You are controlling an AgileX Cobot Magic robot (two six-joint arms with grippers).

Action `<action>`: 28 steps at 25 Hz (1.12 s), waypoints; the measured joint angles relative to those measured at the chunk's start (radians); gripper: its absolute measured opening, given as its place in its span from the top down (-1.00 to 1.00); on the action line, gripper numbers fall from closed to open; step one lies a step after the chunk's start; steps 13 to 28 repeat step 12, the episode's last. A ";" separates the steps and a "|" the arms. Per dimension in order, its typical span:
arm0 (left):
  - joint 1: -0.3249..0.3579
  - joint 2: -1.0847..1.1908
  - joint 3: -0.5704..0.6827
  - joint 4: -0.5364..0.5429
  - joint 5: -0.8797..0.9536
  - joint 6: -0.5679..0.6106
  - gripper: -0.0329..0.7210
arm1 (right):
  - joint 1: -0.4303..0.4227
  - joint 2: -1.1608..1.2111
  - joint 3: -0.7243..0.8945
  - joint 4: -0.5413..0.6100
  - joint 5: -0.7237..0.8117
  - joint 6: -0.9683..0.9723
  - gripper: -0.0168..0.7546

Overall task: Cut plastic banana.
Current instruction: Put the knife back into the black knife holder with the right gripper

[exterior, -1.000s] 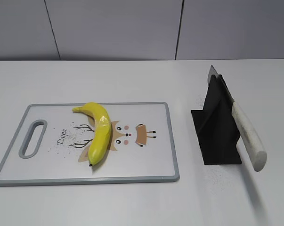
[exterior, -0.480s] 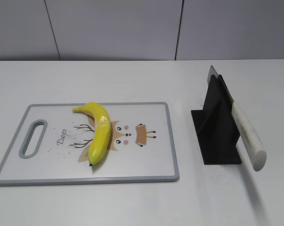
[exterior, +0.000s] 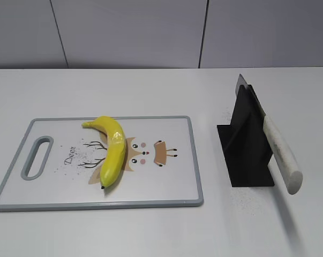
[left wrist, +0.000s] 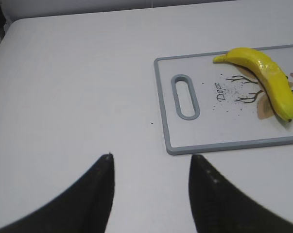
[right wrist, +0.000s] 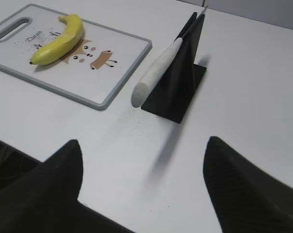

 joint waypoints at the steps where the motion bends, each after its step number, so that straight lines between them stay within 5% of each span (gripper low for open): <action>1: 0.000 0.000 0.000 0.000 0.000 0.000 -0.36 | -0.032 0.000 0.000 0.003 0.000 0.000 -0.56; 9: 0.000 0.000 0.000 0.000 0.000 0.000 -0.36 | -0.269 0.000 0.000 0.006 0.000 0.001 -0.56; 28: 0.000 0.000 0.000 0.000 0.000 0.000 -0.36 | -0.276 0.000 0.000 0.006 -0.001 0.001 -0.56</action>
